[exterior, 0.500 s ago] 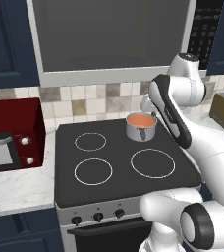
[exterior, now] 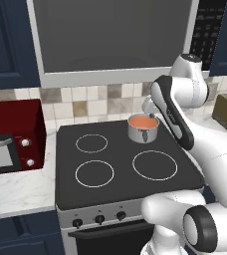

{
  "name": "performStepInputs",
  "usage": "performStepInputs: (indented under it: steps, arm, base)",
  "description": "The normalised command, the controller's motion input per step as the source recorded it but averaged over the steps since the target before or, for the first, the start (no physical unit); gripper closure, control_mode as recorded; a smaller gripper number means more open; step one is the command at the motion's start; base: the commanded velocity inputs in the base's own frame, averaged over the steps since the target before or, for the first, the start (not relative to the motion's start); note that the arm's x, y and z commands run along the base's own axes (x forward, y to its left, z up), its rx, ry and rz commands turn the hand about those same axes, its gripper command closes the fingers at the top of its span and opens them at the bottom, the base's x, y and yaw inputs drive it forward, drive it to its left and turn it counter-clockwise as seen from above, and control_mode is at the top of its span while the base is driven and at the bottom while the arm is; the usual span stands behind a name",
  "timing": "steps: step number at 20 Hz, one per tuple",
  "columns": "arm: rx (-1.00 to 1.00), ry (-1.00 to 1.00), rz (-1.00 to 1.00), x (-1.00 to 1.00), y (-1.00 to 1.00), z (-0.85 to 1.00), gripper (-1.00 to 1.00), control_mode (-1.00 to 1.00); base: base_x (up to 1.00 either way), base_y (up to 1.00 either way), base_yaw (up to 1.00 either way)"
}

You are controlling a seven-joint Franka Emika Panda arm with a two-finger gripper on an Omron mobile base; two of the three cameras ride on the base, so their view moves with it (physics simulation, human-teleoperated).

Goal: Wait until the marinara sauce is simmered to a deep red color and then turn off the stove.

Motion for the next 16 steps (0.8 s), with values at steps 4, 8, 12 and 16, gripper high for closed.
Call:
performStepInputs:
  steps: [4,8,12,16]
  arm:
    - [0.00,0.00,0.00,0.00,0.00,0.00,-1.00,1.00]
    - [0.00,0.00,0.00,0.00,0.00,0.00,-1.00,1.00]
    - [0.00,0.00,0.00,0.00,0.00,0.00,-1.00,1.00]
    - [0.00,0.00,0.00,0.00,0.00,0.00,-1.00,1.00]
  base:
    - [0.00,-0.05,0.00]
    - [-0.04,-0.13,0.00]
    - [-0.01,-0.26,0.00]
    - [0.00,-0.37,0.00]
